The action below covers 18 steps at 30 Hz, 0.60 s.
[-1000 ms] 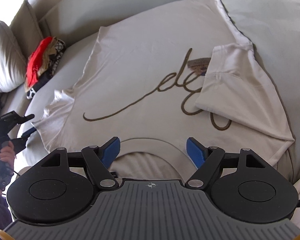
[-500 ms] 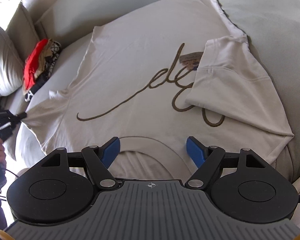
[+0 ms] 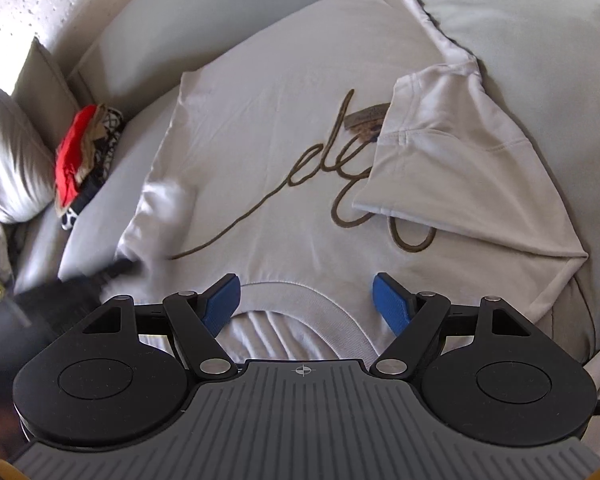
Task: Fold clothes
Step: 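Lift the gripped side and fold it over the shirt body with the left tool, then open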
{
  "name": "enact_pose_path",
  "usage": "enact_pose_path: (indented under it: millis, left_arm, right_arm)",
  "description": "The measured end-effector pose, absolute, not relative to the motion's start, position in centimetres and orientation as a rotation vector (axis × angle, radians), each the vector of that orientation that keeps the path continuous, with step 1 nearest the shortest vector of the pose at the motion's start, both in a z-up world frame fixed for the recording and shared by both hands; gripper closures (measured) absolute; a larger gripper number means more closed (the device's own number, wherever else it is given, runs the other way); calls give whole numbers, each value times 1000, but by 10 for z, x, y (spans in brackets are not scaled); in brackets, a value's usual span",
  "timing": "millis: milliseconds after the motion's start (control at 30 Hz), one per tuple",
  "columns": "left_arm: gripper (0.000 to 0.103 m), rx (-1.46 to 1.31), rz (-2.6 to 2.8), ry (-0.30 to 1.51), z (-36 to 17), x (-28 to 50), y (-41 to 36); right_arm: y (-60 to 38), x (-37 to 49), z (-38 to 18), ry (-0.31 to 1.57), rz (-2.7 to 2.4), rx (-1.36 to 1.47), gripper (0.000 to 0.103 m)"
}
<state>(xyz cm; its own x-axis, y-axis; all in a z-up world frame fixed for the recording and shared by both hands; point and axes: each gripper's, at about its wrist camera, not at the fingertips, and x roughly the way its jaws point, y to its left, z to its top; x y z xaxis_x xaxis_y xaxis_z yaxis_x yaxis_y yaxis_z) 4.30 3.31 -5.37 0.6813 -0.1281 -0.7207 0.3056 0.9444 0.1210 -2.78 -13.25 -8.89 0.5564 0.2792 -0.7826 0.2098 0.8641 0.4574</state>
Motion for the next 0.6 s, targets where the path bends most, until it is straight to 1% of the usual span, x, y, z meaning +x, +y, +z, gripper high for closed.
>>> enact_pose_path:
  millis: [67,100,167,267,300,400,500,533,567,600]
  left_arm:
    - [78,168,-255,853,-59,37,38]
    - [69,108,-246,871,-59,34,45]
    - [60,-43,-203,853,-51,24,73]
    - [58,-294,-80,817,-43,19,134]
    - [57,-354,-42,832,-48,25,152]
    - [61,-535,75,873,-63,42,204]
    - [65,-656,44,958,-87,60,227]
    - [66,-678,20,978,-94,62,228]
    - [69,-698,9,993,-100,64,229]
    - [69,-719,-2,1007,-106,65,229]
  right_arm:
    - [-136,-29,-89,991,47,558,25]
    - [-137,-29,-89,990,49,562,25]
    - [-139,-31,-89,988,51,573,25]
    - [-140,-32,-88,985,57,578,25]
    - [-140,-32,-88,984,58,579,25]
    - [-139,-32,-88,984,60,582,25]
    - [-140,-32,-88,983,60,580,25]
    - [-141,-32,-88,983,59,582,25]
    - [-141,-32,-88,982,59,585,25]
    - [-142,-33,-88,982,58,587,25]
